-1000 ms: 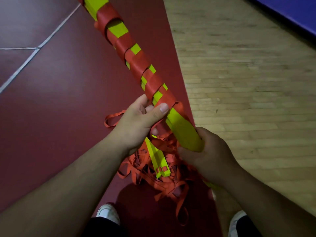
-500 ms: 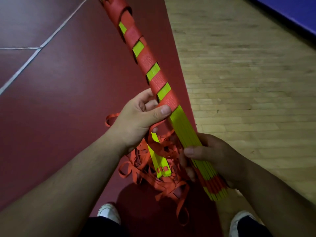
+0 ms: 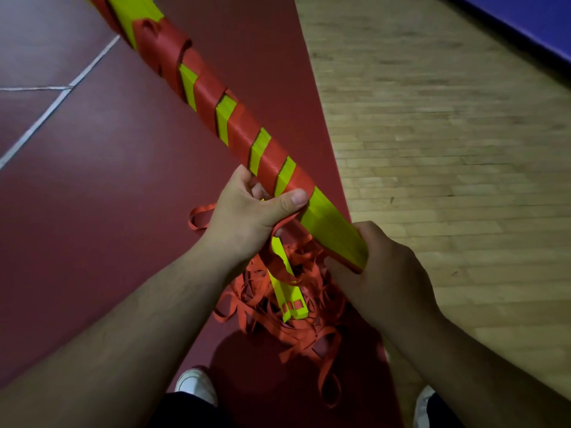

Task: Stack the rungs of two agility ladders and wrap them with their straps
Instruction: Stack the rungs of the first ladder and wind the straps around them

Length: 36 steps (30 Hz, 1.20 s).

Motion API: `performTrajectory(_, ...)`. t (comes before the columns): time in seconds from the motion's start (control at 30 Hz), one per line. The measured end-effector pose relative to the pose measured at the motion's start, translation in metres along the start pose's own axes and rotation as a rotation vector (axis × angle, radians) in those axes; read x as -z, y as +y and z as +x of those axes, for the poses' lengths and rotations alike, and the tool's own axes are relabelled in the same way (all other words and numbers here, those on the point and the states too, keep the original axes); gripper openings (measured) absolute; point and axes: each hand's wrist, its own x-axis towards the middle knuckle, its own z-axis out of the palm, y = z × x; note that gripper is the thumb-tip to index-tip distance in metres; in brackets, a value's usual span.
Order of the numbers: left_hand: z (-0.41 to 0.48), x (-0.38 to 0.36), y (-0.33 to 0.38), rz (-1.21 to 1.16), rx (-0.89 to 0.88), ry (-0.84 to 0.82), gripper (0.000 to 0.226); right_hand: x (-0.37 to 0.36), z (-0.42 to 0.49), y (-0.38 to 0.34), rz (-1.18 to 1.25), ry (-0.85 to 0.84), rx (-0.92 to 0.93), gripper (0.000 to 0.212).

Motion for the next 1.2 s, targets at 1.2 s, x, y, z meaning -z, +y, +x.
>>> performTrajectory(1.2, -0.003, 0.01, -0.009, 0.085, 0.095, -0.171, 0.024, 0.004, 0.004, -0.004, 0.226, -0.408, -0.079, 0.066)
